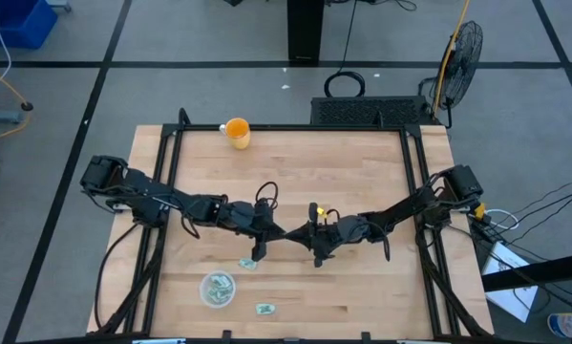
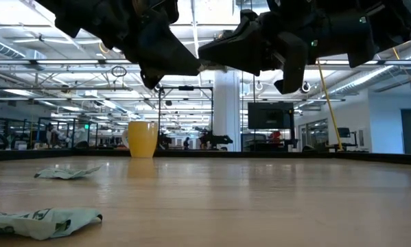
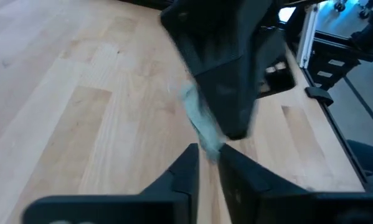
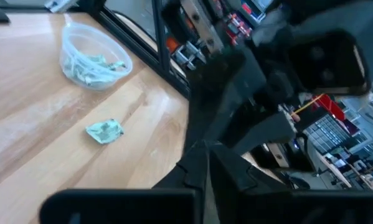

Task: Pick and place Stevia / Truvia into bins
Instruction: Put the stevia packet into the transparent container

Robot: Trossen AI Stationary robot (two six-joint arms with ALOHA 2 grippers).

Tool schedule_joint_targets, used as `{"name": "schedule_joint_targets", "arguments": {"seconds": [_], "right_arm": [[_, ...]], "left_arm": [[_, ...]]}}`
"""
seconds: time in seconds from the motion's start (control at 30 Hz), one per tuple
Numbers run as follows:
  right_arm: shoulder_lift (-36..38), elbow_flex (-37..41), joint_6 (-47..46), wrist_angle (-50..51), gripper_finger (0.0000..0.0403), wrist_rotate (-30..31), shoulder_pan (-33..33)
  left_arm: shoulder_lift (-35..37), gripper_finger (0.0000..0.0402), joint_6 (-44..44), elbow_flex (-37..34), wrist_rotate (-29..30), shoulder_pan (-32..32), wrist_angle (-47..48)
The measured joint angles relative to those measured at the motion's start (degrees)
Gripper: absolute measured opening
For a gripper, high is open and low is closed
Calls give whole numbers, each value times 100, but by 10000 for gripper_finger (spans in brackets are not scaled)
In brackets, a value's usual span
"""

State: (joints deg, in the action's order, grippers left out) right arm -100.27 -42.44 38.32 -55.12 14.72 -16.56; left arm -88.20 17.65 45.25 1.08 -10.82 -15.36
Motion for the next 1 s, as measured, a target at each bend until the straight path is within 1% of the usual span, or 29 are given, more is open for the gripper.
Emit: {"name": "schedule_joint_targets", "arguments": {"seconds": [0.13, 0.17, 0.23, 0.37, 0.47, 0.53, 0.6, 0.7, 0.77, 0.87, 0.93, 1.0], "right_arm": [[0, -2, -51, 11, 36, -42, -7], [0, -2, -104, 32, 45, -41, -7], [0, -2, -220, 51, 62, -37, -4], [0, -2, -356, 48, 102, -4, -4], [25, -2, -268, 32, 131, 79, -29], [118, -2, -152, 116, 147, 357, -82], [234, -2, -125, 228, 161, 687, -163], [453, 0, -298, 603, 177, 1086, -314], [632, -2, -455, 947, 184, 1169, -403], [876, 0, -813, 1496, 187, 1240, -516], [1057, 0, -1041, 1856, 187, 1242, -581], [1185, 0, -1255, 2038, 186, 1246, -623]], "left_arm": [[0, 16, 2, 0, 24, 10, 3], [0, 10, 2, 0, 22, 9, 5], [0, 9, 2, 0, 20, 8, 7], [0, 23, 2, 0, -2, 6, -15], [0, 17, 4, 0, -2, 6, 43], [0, 8, 4, -2, -4, 5, 114], [0, 7, 4, -2, -2, -7, 200], [0, 17, -56, -2, -6, -12, 314], [0, 17, -111, -2, -7, -12, 374], [0, 6, -221, -2, -21, -18, 396], [2, 7, -433, -2, -125, -46, 397], [2, 15, -934, -2, -262, -138, 403]]}}
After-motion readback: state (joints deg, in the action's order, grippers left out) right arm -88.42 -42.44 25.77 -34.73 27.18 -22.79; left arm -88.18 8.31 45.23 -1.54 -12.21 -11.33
